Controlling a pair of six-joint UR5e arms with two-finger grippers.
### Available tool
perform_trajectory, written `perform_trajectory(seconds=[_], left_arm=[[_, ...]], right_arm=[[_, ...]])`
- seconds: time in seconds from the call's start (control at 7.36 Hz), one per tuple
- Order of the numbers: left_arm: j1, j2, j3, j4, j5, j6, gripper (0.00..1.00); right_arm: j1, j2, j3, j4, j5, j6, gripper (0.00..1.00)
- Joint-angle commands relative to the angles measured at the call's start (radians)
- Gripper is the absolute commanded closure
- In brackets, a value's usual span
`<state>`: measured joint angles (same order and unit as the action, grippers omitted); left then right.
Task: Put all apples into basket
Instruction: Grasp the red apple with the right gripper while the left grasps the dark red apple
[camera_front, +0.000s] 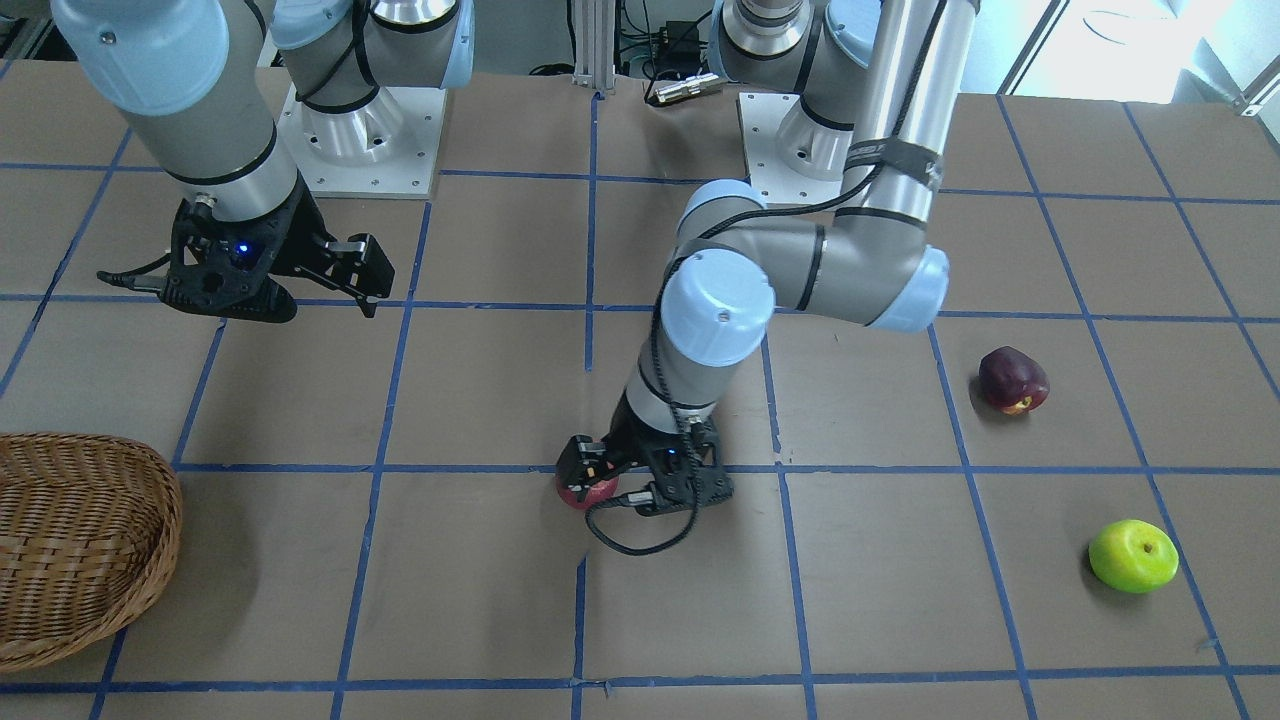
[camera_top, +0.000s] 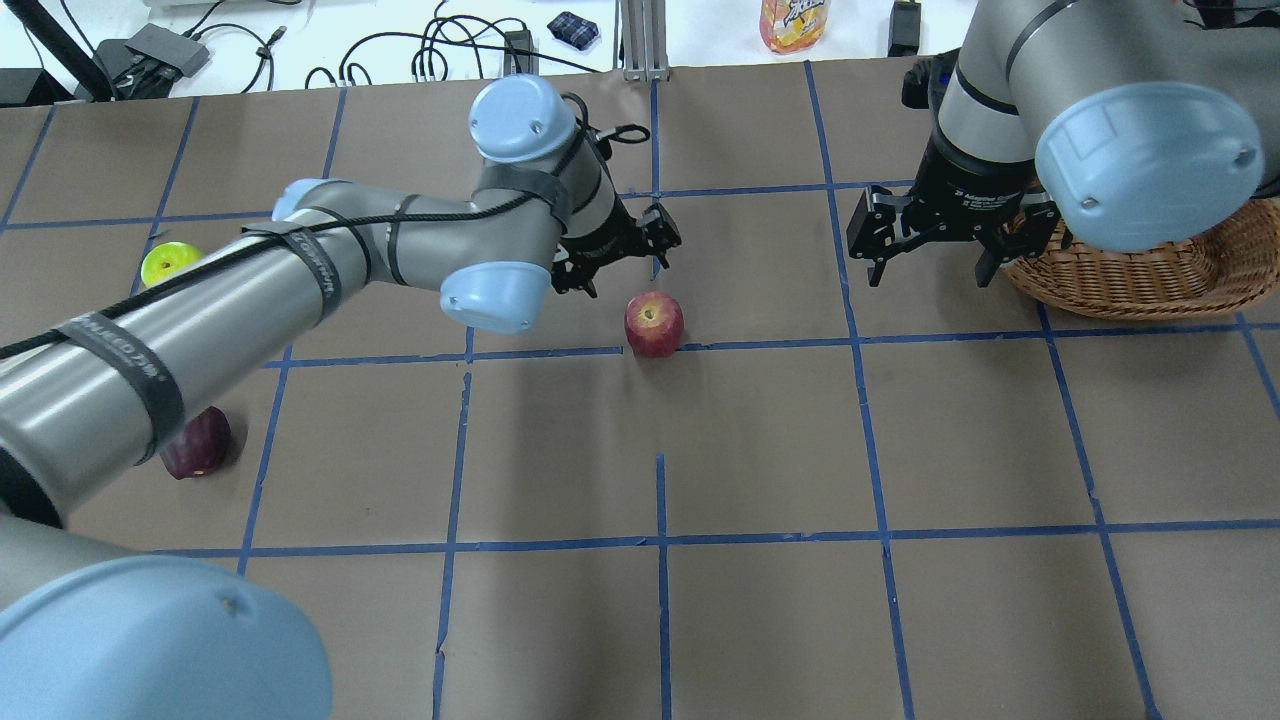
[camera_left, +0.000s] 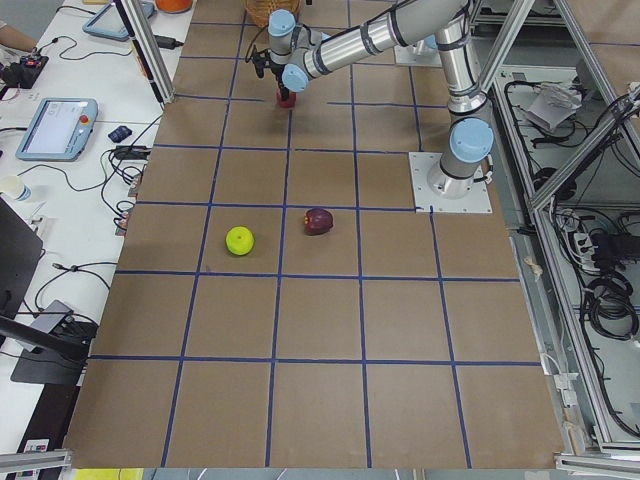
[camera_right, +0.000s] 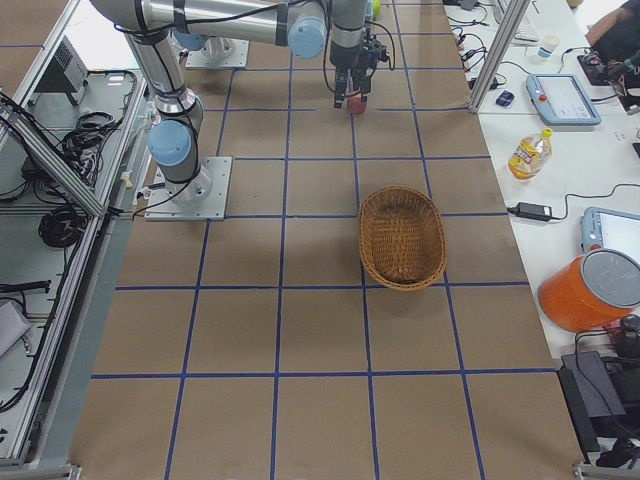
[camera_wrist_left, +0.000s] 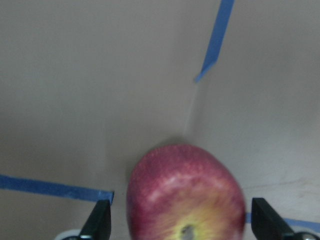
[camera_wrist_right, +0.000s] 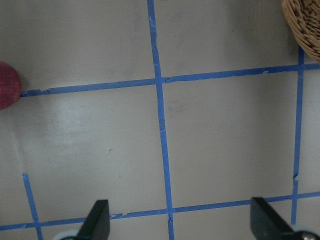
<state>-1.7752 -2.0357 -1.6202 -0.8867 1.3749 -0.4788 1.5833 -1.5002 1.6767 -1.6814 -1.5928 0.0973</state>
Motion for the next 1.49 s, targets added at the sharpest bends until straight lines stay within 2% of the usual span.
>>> perform_trajectory(seconds=[0.0, 0.14, 0.27, 0.41, 0.54, 0.68, 0.95, 1.09, 1.36], left_arm=[[0.243, 0.103, 0.116, -0.34, -0.001, 0.365, 0.0], [0.378, 0.135, 0.112, -0.46, 0.142, 0.566, 0.0], [0.523, 0.164, 0.093, -0.507, 0.201, 0.806, 0.0], [0.631, 0.196, 0.042, -0.535, 0.204, 0.936, 0.0], [0.702, 0.204, -0.021, -0.517, 0.204, 0.998, 0.0], [0.785, 0.201, -0.082, -0.48, 0.201, 1.049, 0.0], [0.827, 0.204, -0.186, -0.439, 0.202, 1.066, 0.0], [0.829, 0.203, -0.214, -0.399, 0.204, 1.077, 0.0], [0.835, 0.18, -0.275, -0.327, 0.204, 1.152, 0.0]], right_arm=[[0.059, 0.056, -0.02, -0.066, 0.077, 0.115, 0.0], [0.117, 0.117, -0.038, -0.136, 0.085, 0.174, 0.0], [0.186, 0.17, -0.066, -0.17, 0.086, 0.265, 0.0], [0.243, 0.245, -0.093, -0.21, 0.086, 0.4, 0.0], [0.291, 0.321, -0.101, -0.278, 0.086, 0.444, 0.0], [0.314, 0.371, -0.121, -0.3, 0.086, 0.447, 0.0], [0.323, 0.444, -0.162, -0.296, 0.089, 0.488, 0.0], [0.336, 0.477, -0.188, -0.299, 0.127, 0.527, 0.0], [0.343, 0.529, -0.21, -0.297, 0.134, 0.542, 0.0]])
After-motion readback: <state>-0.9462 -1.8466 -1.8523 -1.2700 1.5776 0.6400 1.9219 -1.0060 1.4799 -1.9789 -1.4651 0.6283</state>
